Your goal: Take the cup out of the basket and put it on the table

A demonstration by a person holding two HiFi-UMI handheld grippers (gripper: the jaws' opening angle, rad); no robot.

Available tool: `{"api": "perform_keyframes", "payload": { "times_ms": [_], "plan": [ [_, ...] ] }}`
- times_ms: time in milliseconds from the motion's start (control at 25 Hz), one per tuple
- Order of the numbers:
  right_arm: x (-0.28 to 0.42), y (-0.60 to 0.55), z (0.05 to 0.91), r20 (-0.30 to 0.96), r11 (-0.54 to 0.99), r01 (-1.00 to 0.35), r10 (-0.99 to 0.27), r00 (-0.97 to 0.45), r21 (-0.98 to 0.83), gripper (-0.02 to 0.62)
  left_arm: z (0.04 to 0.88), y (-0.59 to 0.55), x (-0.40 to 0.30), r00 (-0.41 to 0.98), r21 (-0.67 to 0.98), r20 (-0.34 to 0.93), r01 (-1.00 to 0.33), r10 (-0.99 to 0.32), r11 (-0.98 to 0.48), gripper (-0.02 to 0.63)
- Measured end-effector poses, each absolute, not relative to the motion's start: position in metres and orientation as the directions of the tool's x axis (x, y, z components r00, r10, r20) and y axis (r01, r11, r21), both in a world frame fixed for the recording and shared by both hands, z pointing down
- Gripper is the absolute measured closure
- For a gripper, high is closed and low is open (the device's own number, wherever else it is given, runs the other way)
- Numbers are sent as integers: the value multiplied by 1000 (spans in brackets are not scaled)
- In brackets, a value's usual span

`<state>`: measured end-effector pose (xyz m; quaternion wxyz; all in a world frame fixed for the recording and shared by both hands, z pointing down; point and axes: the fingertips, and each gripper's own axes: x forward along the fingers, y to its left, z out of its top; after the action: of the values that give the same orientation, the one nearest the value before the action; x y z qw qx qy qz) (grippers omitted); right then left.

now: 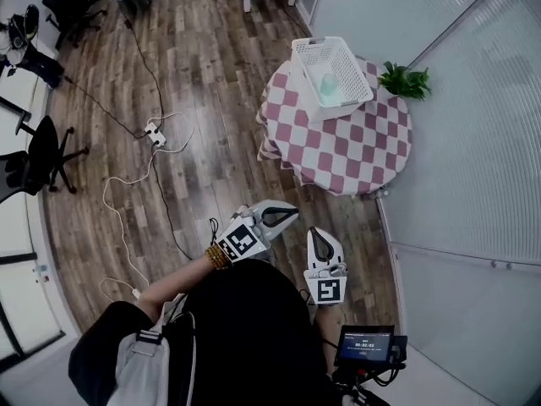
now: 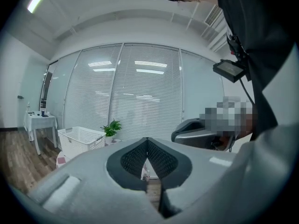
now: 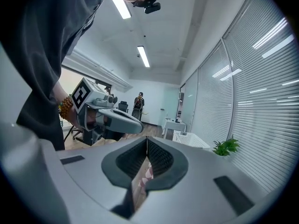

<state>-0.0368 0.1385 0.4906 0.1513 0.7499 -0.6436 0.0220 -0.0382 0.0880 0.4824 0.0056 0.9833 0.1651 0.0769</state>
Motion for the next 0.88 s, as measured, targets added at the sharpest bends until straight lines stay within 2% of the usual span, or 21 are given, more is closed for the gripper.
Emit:
{"api": "perform_keyframes", "payload": {
  "times_ms": [280, 400, 480, 600, 880],
  "plan": [
    [-20, 91, 500, 281, -139, -975, -942, 184, 171, 586, 483, 33, -27, 935, 17, 131, 330, 329, -944, 601],
    [-17, 50, 488, 203, -138, -983, -966, 162, 124, 586, 482, -1, -25, 940, 3, 134, 316, 313, -949, 601],
    [-12, 37, 484, 206, -144, -985, -965, 162, 100, 586, 485, -8, -22, 933, 3, 134, 337, 334, -941, 601],
    [-7, 12, 489, 240, -135, -985, -958, 157, 106, 586, 485, -30, -27, 927, -14, 134, 355, 350, -935, 601],
    [6, -38, 492, 239, -105, -979, -960, 145, 173, 586, 502, -97, -26, 943, -27, 173, 294, 285, -955, 601]
  ]
}}
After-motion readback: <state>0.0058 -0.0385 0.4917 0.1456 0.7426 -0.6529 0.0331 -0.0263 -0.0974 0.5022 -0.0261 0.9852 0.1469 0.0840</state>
